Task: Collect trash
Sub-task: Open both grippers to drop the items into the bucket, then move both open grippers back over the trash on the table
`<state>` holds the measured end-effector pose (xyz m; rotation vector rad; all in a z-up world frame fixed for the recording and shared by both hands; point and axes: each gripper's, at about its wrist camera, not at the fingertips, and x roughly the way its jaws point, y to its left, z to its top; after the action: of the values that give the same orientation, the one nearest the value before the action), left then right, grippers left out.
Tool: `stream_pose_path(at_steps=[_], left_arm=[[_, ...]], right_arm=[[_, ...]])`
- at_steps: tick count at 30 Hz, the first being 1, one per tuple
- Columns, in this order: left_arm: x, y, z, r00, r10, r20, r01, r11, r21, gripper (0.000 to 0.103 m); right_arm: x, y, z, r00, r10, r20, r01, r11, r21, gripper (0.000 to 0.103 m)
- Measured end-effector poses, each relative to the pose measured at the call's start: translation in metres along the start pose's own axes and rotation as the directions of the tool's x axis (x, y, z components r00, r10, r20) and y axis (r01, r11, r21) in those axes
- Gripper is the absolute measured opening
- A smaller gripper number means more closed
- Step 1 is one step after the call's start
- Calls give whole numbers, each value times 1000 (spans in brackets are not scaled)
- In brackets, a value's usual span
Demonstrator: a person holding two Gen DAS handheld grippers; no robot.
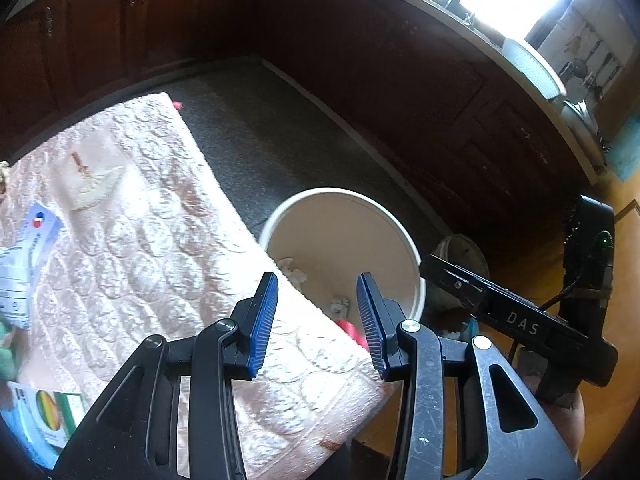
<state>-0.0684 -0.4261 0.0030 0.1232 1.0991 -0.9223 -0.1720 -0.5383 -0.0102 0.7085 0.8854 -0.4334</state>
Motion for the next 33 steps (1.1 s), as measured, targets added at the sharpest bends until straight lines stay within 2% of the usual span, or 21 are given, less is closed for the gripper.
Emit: stream_pose_path(at_steps=[7, 10, 16, 27, 30, 33], left_arm=[[-16, 18, -4, 1000, 22, 10, -22, 999, -27, 39], [-25, 23, -6, 999, 37, 22, -37, 999, -34, 45], [-50, 42, -10, 995, 82, 49, -79, 995, -64, 46], [-105, 103, -33, 979, 192, 63, -180, 971, -155, 46], [-118, 124, -42, 974, 218, 57, -205, 962, -183, 53], [-132, 147, -53, 966, 255, 54, -238, 948, -213, 53]], right_arm=[[0, 21, -3, 1000, 3, 0, -3, 999, -35, 62], [-2, 32, -5, 1000, 11, 3, -11, 998, -56, 64], [-5, 60, -6, 999, 35, 10, -34, 994, -105, 67], [7, 124, -21, 996, 87, -23, -90, 974, -207, 70], [13, 144, -28, 993, 107, -48, -115, 964, -241, 70], [20, 165, -35, 990, 124, -72, -139, 952, -271, 71]])
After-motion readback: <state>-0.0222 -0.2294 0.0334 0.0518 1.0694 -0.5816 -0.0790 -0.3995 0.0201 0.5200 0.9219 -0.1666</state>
